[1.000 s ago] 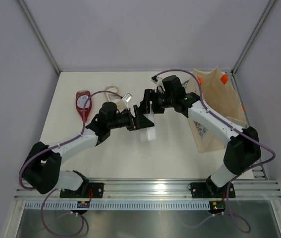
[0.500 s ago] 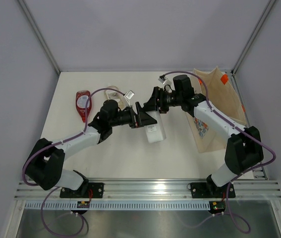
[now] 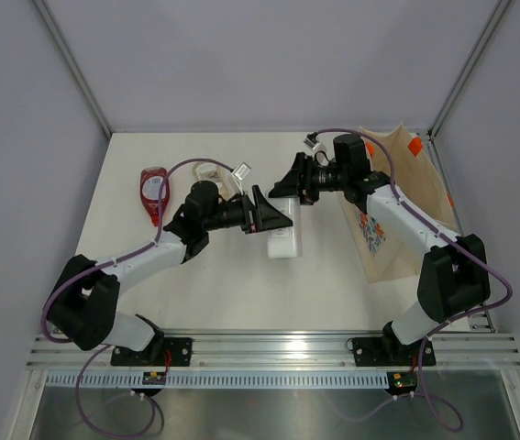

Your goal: Place the personal care products into the canvas bag

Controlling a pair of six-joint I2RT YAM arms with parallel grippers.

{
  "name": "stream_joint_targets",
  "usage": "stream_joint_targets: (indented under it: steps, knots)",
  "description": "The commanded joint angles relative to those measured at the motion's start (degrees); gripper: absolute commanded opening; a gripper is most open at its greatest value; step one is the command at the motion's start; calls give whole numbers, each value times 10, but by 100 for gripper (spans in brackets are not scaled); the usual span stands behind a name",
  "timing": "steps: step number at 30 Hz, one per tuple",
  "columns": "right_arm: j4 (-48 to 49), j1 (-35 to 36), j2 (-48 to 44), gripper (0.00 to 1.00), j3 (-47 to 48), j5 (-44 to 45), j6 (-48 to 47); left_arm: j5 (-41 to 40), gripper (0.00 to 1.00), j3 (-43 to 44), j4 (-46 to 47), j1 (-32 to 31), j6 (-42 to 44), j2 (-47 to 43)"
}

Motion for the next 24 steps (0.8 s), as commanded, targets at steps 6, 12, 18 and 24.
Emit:
stream_joint_targets:
  steps: [6, 12, 18, 24]
  knots:
    - [68, -31, -37, 0, 42, -71, 80, 27, 99, 66, -93, -8, 77, -54]
    - [80, -43, -40, 0, 52, -84, 100, 34, 99, 69, -113, -8, 88, -64]
    - [78, -55, -39, 0, 71, -94, 109, 36, 99, 64, -115, -8, 89, -65]
    - [77, -65, -34, 0, 91, -99, 120, 41, 99, 77, -126, -8, 91, -69]
